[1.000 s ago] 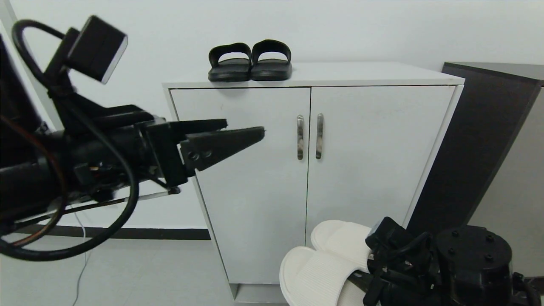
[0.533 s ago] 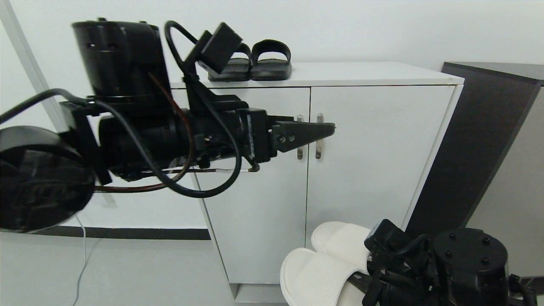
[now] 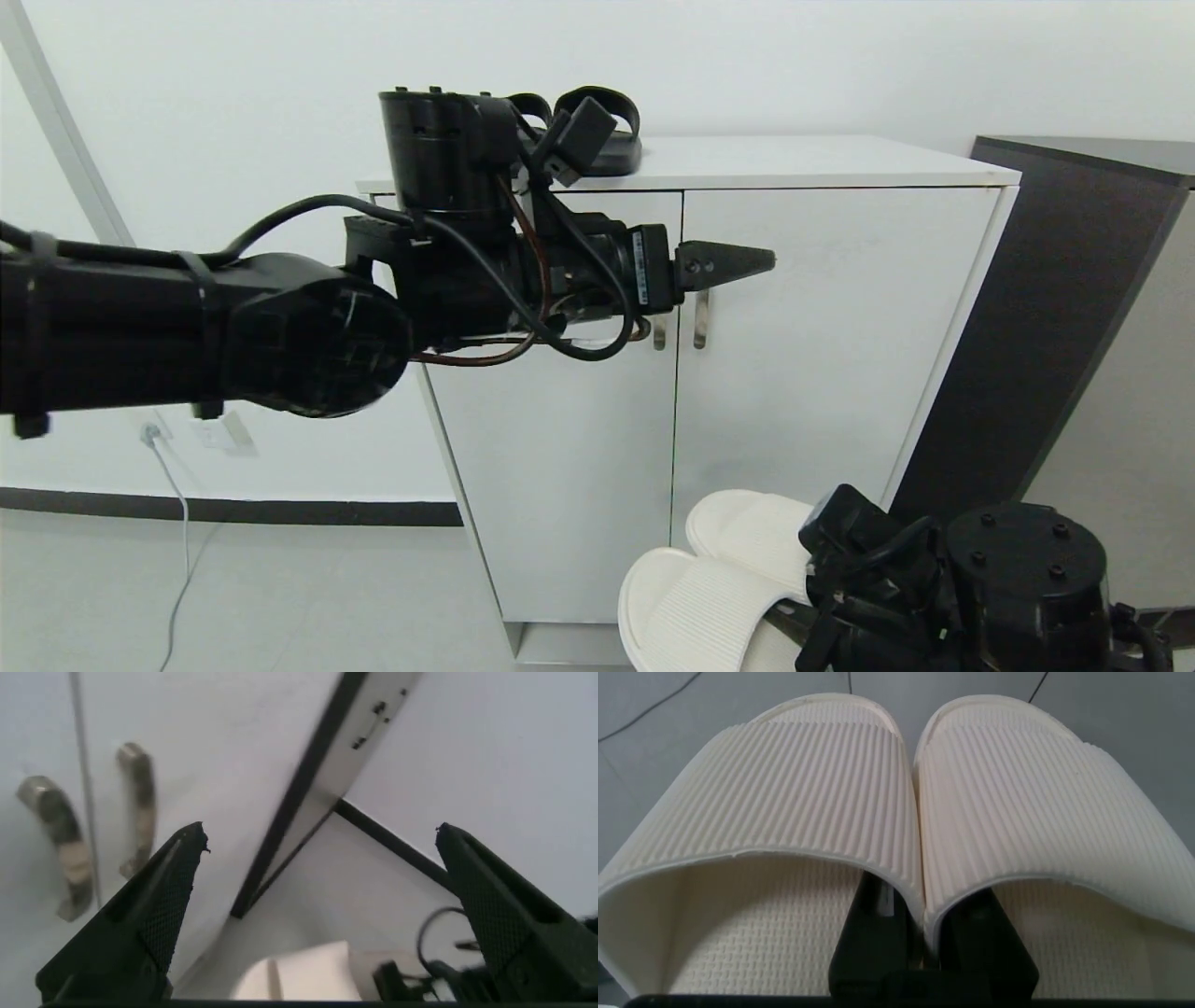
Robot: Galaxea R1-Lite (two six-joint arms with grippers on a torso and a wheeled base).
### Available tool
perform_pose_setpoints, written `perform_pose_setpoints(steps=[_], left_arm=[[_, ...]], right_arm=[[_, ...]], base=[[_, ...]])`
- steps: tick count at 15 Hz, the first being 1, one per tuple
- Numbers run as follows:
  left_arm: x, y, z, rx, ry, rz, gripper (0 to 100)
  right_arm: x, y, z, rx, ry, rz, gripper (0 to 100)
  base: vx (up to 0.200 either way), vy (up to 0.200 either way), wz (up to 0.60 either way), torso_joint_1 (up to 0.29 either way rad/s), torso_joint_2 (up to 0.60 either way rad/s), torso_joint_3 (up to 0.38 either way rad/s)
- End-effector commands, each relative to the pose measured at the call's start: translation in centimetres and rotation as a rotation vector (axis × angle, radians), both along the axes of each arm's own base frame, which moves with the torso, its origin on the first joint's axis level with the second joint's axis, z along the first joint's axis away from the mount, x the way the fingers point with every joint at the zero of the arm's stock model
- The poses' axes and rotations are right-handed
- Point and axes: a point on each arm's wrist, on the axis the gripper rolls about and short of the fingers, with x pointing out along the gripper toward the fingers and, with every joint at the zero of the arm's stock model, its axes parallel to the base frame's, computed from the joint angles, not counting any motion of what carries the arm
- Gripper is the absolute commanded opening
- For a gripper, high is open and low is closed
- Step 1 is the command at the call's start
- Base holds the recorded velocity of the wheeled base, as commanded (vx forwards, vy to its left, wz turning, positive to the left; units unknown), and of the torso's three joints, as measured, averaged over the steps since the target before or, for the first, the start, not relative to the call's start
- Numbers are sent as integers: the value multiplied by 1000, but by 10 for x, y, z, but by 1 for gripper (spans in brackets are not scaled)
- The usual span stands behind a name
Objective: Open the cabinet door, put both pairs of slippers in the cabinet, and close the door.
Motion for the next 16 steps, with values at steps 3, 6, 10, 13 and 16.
perform_pose_setpoints(steps=[3,6,10,13,16], left_arm=[[30,-19,-23,27,33,99,100],[37,-21,-31,41,42,159,100],[47,-28,-36,39,39,160,100],[52,-32,-40,38,45,154,100],[53,-33,-42,40,50,147,0]], right_arm=[[0,1,-2,-7,5,1,0],[3,-1,-4,-11,11,-9,0],[3,0,-6,-16,16,-9,0],[3,-1,-7,-18,20,-7,0],[3,-1,-7,-20,21,-7,0]], base=[[0,0,0,0,0,0],[0,0,0,0,0,0],[0,0,0,0,0,0],[0,0,0,0,0,0],[0,0,0,0,0,0]])
